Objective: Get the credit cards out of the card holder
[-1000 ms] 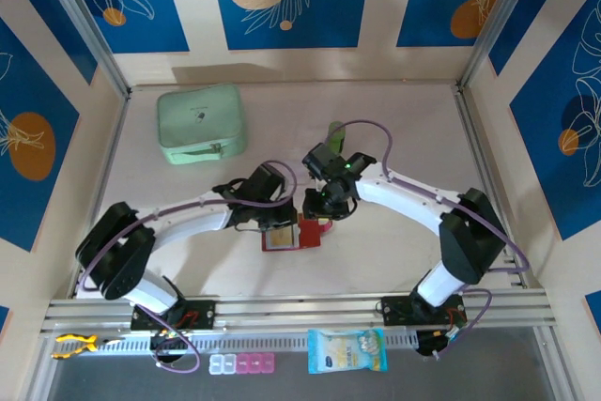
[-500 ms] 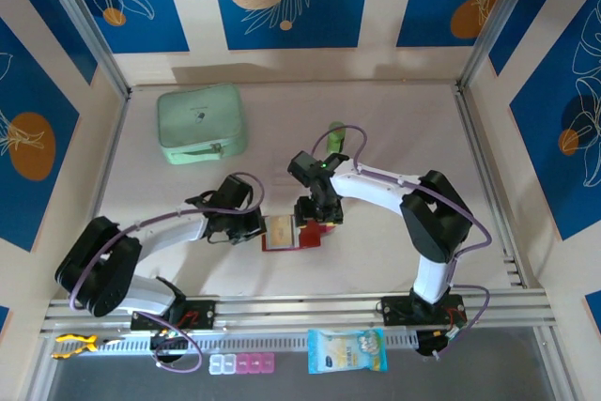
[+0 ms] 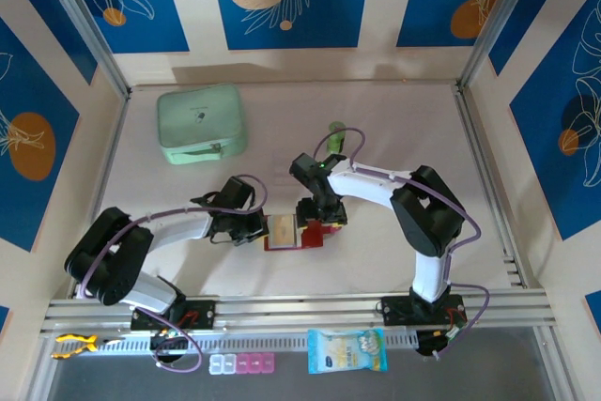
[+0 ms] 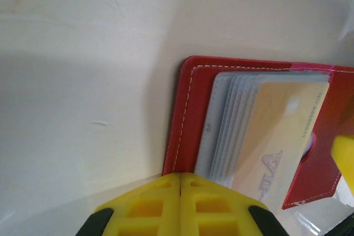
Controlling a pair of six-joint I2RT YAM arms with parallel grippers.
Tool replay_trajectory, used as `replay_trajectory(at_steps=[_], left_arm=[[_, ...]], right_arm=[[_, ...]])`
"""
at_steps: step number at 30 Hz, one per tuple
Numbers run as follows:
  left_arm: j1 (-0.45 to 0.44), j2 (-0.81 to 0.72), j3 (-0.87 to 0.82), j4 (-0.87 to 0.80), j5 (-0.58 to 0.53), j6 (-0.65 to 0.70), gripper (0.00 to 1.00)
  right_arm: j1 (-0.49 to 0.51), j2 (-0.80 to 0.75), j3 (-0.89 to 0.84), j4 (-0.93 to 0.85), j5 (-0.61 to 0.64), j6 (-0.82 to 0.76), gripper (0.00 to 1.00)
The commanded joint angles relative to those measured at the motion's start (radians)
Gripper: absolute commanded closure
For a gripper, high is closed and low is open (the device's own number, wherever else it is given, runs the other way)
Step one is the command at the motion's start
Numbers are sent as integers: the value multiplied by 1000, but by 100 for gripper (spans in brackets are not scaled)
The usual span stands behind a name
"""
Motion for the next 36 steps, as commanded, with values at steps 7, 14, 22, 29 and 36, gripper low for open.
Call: replay_trajectory(at_steps=[7,14,22,29,36], left_arm=[[8,-22,-12,-64,-21,16,97],[8,-93,16,-123,-37,22,97],[8,-114,62,-101,2,44,95],[5,-45,101,-89,29,74,92],[0,43,108,-38,64,80,92]], right_arm=[[4,74,-50,26,21,-3,16],[27,93,-42,12,61,-2,17],[70,74,-21,34,76,-43,18],[65,3,-15,0,120,-41,18],[61,-107,-18,11,75,-25,21]])
